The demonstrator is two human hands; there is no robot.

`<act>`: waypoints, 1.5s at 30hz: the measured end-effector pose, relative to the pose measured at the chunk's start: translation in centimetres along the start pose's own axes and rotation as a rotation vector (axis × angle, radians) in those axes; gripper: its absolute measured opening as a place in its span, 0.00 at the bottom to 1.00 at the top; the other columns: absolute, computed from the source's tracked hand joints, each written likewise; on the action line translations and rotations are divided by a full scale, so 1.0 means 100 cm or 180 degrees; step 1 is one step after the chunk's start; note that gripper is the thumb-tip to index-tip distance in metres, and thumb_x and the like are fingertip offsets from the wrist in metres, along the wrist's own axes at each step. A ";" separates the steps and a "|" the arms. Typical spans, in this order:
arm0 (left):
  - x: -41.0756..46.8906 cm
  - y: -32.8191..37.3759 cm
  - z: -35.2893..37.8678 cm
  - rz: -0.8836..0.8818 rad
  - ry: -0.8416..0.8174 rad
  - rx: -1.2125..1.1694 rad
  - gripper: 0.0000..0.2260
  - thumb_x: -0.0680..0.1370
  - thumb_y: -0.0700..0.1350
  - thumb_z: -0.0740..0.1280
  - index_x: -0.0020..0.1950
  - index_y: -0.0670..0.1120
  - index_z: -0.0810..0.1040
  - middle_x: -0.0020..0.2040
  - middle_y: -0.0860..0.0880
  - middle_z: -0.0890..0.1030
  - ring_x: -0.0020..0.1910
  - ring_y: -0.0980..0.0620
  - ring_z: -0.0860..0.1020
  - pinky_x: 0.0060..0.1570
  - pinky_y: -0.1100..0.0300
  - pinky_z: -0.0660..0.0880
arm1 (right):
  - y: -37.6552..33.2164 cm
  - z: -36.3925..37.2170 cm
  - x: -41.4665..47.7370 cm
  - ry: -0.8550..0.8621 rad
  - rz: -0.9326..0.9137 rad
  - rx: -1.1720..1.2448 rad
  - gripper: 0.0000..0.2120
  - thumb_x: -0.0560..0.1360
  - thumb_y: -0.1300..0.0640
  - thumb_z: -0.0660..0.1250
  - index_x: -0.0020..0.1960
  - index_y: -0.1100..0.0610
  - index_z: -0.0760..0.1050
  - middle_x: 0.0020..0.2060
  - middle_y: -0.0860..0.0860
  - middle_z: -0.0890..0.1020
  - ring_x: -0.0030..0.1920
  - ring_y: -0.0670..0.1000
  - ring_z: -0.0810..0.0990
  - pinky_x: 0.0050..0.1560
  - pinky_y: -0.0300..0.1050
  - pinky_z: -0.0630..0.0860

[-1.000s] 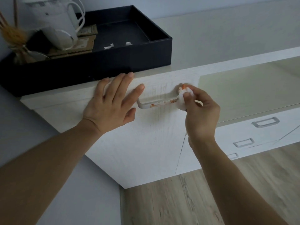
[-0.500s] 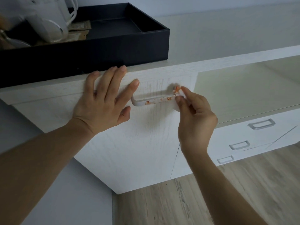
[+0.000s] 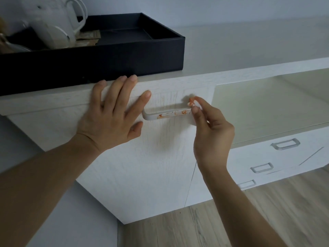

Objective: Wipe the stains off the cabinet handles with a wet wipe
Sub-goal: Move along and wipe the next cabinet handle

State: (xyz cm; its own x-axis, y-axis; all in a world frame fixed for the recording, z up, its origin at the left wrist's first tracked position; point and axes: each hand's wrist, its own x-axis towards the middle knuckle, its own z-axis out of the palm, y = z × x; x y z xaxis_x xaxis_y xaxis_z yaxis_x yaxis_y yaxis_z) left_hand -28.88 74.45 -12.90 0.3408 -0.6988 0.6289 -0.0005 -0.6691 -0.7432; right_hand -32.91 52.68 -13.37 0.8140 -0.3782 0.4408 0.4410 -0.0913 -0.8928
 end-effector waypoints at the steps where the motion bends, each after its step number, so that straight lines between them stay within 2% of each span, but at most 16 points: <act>1: 0.000 0.000 0.000 -0.0004 -0.0003 0.0007 0.30 0.79 0.57 0.55 0.75 0.40 0.55 0.69 0.31 0.61 0.66 0.35 0.63 0.63 0.38 0.59 | 0.001 0.000 -0.002 0.0029 -0.0199 -0.0184 0.12 0.76 0.61 0.66 0.55 0.46 0.77 0.45 0.44 0.80 0.46 0.36 0.78 0.49 0.26 0.72; 3: -0.001 0.001 0.001 -0.0015 -0.0011 0.0013 0.30 0.79 0.57 0.54 0.75 0.40 0.55 0.69 0.31 0.61 0.66 0.34 0.63 0.64 0.38 0.59 | 0.003 0.001 -0.006 0.0140 -0.0676 -0.0613 0.12 0.75 0.64 0.67 0.55 0.51 0.79 0.41 0.48 0.76 0.41 0.37 0.75 0.46 0.27 0.72; 5: -0.001 0.002 0.002 -0.0034 0.0004 0.0031 0.30 0.79 0.57 0.54 0.74 0.40 0.55 0.69 0.32 0.61 0.66 0.34 0.63 0.64 0.38 0.59 | 0.005 0.003 -0.005 0.0236 -0.0891 -0.0802 0.10 0.74 0.64 0.68 0.54 0.56 0.81 0.40 0.50 0.73 0.39 0.37 0.72 0.44 0.26 0.71; 8: -0.001 0.002 0.002 -0.0042 -0.0006 0.0025 0.31 0.79 0.58 0.54 0.75 0.40 0.54 0.69 0.31 0.59 0.67 0.34 0.62 0.65 0.38 0.57 | 0.006 0.005 -0.003 0.0285 -0.0804 -0.0845 0.09 0.75 0.62 0.68 0.53 0.57 0.81 0.40 0.51 0.74 0.37 0.39 0.72 0.41 0.26 0.69; 12: -0.002 0.004 0.003 -0.0059 0.0023 0.0050 0.32 0.79 0.58 0.55 0.75 0.40 0.54 0.70 0.32 0.58 0.67 0.34 0.61 0.65 0.37 0.57 | 0.005 -0.001 -0.001 0.0135 -0.1134 -0.1076 0.08 0.74 0.63 0.69 0.53 0.58 0.81 0.39 0.53 0.75 0.35 0.45 0.72 0.38 0.28 0.70; 16: -0.001 0.004 0.002 -0.0086 0.0049 0.0072 0.32 0.79 0.58 0.55 0.75 0.40 0.54 0.69 0.32 0.60 0.67 0.35 0.62 0.64 0.37 0.59 | 0.002 0.001 -0.001 0.0088 -0.1044 -0.1048 0.09 0.75 0.63 0.68 0.54 0.59 0.81 0.39 0.52 0.73 0.35 0.42 0.71 0.38 0.26 0.68; 19: -0.002 0.004 0.002 -0.0079 0.0063 0.0094 0.32 0.79 0.59 0.55 0.75 0.40 0.54 0.69 0.32 0.61 0.67 0.35 0.63 0.64 0.37 0.59 | 0.002 0.001 -0.003 -0.0033 -0.1285 -0.1264 0.09 0.74 0.64 0.68 0.54 0.60 0.81 0.38 0.52 0.72 0.35 0.45 0.71 0.38 0.27 0.68; 23: -0.002 0.004 0.004 -0.0110 0.0060 0.0076 0.32 0.79 0.59 0.55 0.75 0.40 0.53 0.70 0.32 0.57 0.67 0.34 0.62 0.65 0.37 0.57 | 0.002 0.004 -0.005 0.0132 -0.1131 -0.1102 0.09 0.73 0.65 0.69 0.54 0.60 0.81 0.38 0.53 0.73 0.36 0.45 0.70 0.38 0.23 0.67; 26: -0.002 0.005 0.003 -0.0135 0.0023 0.0083 0.32 0.79 0.59 0.55 0.75 0.40 0.54 0.70 0.32 0.58 0.67 0.35 0.62 0.65 0.37 0.56 | 0.002 0.003 -0.007 -0.0059 -0.1335 -0.1180 0.09 0.73 0.66 0.70 0.53 0.60 0.81 0.36 0.54 0.74 0.36 0.47 0.71 0.37 0.23 0.66; 31: 0.000 -0.002 -0.008 0.0010 -0.0089 -0.0051 0.30 0.79 0.57 0.56 0.75 0.41 0.57 0.70 0.33 0.60 0.68 0.36 0.62 0.66 0.41 0.57 | -0.004 0.000 -0.006 -0.0098 -0.1047 -0.1169 0.09 0.73 0.64 0.70 0.53 0.58 0.82 0.36 0.53 0.74 0.37 0.48 0.72 0.36 0.25 0.68; 34: 0.001 -0.020 -0.015 0.0272 -0.0078 -0.0215 0.29 0.80 0.55 0.56 0.76 0.41 0.56 0.72 0.35 0.60 0.70 0.39 0.62 0.68 0.46 0.58 | -0.006 -0.003 -0.001 0.0149 -0.0427 -0.0890 0.09 0.75 0.59 0.68 0.54 0.55 0.81 0.39 0.54 0.76 0.34 0.46 0.73 0.38 0.27 0.69; 36: 0.000 -0.029 -0.016 0.0577 -0.0114 -0.0011 0.31 0.80 0.56 0.55 0.77 0.39 0.54 0.74 0.35 0.57 0.71 0.38 0.60 0.70 0.47 0.57 | -0.002 -0.004 0.002 0.0248 -0.0217 -0.0820 0.09 0.76 0.58 0.67 0.55 0.56 0.80 0.40 0.54 0.77 0.33 0.44 0.72 0.38 0.27 0.69; 40: -0.005 -0.028 -0.007 0.0667 0.0022 0.0309 0.33 0.81 0.58 0.51 0.77 0.36 0.52 0.76 0.32 0.47 0.76 0.36 0.47 0.73 0.43 0.49 | -0.002 -0.009 0.002 0.0475 -0.0594 -0.0724 0.09 0.76 0.58 0.67 0.55 0.55 0.80 0.40 0.50 0.76 0.36 0.40 0.73 0.41 0.26 0.70; 43: -0.005 -0.027 -0.001 0.0619 0.0156 0.0239 0.33 0.80 0.58 0.52 0.76 0.36 0.53 0.76 0.32 0.48 0.76 0.36 0.47 0.73 0.42 0.48 | 0.000 -0.004 0.006 0.0381 -0.0854 -0.0721 0.08 0.75 0.59 0.68 0.54 0.55 0.81 0.39 0.50 0.75 0.36 0.39 0.73 0.39 0.26 0.69; 45: -0.005 -0.026 -0.001 0.0592 0.0118 0.0138 0.33 0.80 0.58 0.52 0.76 0.36 0.54 0.76 0.32 0.49 0.76 0.36 0.49 0.73 0.42 0.49 | -0.001 0.003 0.001 0.0239 -0.1139 -0.1014 0.07 0.75 0.62 0.69 0.52 0.58 0.82 0.37 0.52 0.73 0.34 0.45 0.73 0.36 0.28 0.67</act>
State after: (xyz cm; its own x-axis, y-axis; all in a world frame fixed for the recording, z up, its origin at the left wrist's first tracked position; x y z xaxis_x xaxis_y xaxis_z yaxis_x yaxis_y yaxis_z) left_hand -29.18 76.52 -11.30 0.3037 -0.8187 0.4873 -0.0193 -0.5166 -0.8560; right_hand -32.73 52.97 -13.25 0.5976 -0.3360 0.7280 0.5411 -0.5010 -0.6754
